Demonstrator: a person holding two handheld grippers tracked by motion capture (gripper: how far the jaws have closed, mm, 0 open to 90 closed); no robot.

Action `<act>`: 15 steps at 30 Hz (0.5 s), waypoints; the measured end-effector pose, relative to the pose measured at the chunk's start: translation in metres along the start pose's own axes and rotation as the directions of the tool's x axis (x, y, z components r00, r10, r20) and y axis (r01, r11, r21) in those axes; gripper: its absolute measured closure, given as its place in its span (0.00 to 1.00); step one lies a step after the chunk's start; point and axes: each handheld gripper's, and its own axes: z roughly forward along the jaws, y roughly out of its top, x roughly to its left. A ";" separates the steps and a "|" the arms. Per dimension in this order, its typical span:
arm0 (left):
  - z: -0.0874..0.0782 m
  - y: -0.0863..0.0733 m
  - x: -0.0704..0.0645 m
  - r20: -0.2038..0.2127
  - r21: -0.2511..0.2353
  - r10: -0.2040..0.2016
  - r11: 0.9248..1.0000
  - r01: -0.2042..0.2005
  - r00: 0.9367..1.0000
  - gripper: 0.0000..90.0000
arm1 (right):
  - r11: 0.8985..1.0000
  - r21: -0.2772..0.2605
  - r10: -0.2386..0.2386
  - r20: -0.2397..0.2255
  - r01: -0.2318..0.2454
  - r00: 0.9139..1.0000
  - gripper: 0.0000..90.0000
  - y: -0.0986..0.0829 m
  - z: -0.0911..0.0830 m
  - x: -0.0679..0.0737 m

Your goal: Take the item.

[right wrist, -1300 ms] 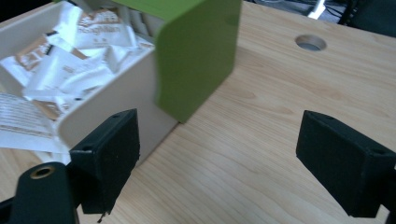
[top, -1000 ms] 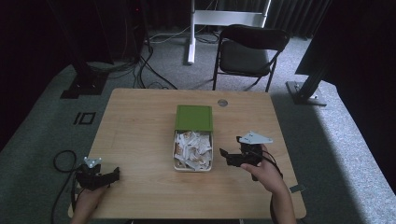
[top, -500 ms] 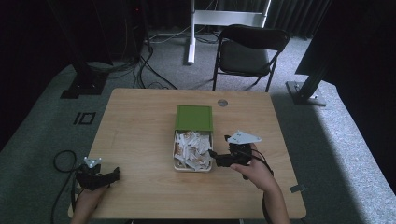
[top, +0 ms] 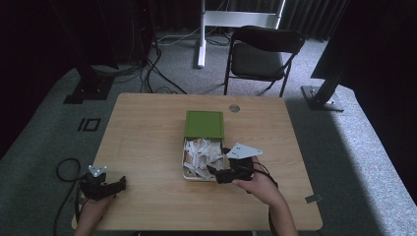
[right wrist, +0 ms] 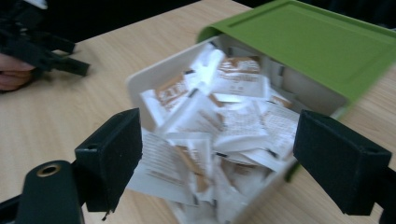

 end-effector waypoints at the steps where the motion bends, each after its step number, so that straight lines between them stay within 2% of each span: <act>1: 0.000 0.000 0.000 0.000 0.000 0.000 1.000 0.000 1.000 0.02 | 1.000 0.001 -0.005 -0.004 0.005 1.000 0.19 0.000 0.001 0.002; 4: 0.000 0.000 0.000 0.000 0.000 0.000 1.000 0.000 1.000 0.02 | 1.000 0.002 -0.019 -0.012 0.019 1.000 0.21 0.000 0.004 0.009; 8: 0.000 0.000 0.000 0.000 -0.001 0.000 1.000 0.000 1.000 0.02 | 0.999 0.006 -0.037 -0.045 0.038 0.998 0.21 -0.002 0.008 0.018; 12: 0.000 0.000 0.000 0.000 0.000 0.000 1.000 0.000 1.000 0.02 | 0.998 0.013 -0.064 -0.066 0.065 0.996 0.26 -0.006 0.012 0.023; 15: 0.000 0.000 0.000 0.000 0.000 0.000 1.000 0.000 1.000 0.02 | 0.998 0.013 -0.064 -0.084 0.065 0.994 0.28 -0.010 0.013 0.025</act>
